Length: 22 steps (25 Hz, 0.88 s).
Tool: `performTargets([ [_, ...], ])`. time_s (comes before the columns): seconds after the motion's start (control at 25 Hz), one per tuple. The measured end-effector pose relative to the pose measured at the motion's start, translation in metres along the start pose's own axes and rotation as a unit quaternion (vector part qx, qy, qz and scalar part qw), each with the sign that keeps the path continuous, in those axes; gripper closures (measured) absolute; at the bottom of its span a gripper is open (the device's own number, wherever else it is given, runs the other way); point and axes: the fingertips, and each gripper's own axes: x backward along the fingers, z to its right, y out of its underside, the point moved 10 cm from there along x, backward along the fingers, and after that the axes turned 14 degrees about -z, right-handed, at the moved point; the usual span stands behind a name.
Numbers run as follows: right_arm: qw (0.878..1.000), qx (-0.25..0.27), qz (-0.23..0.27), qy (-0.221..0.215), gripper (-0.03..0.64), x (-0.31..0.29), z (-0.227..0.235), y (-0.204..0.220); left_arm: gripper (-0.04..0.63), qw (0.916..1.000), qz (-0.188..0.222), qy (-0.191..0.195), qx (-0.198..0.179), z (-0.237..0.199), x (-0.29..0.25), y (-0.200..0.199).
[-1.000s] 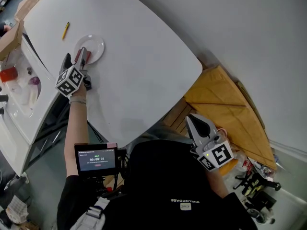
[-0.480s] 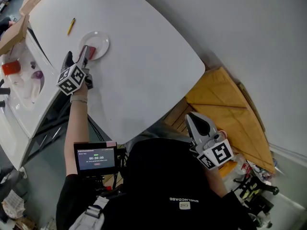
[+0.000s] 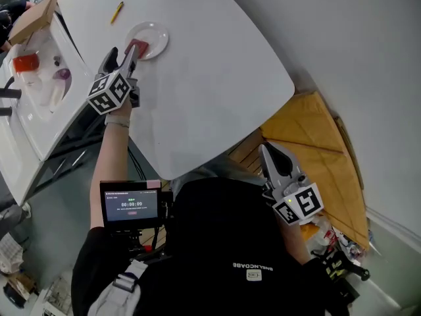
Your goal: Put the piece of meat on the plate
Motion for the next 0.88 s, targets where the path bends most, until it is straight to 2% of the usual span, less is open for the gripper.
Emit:
performTargets([
  [0.4, 0.998, 0.005, 0.007, -0.07, 0.612, -0.03, 0.01, -0.013, 0.488, 0.9992, 0.036, 0.012, -0.011, 0.032, 0.048, 0.007],
  [0.52, 0.995, 0.013, 0.001, -0.101, 0.612, -0.041, 0.01, -0.025, 0.582, 0.9983, 0.057, 0.01, -0.01, 0.042, 0.075, 0.005],
  [0.64, 0.991, 0.025, -0.008, -0.128, 0.612, -0.049, 0.0, -0.041, 0.583, 0.9974, 0.071, 0.013, -0.004, 0.052, 0.106, 0.0],
  [0.88, 0.983, 0.031, -0.014, -0.181, 0.612, -0.085, -0.013, -0.048, 0.58, 0.9951, 0.097, 0.018, 0.008, 0.07, 0.156, 0.015],
])
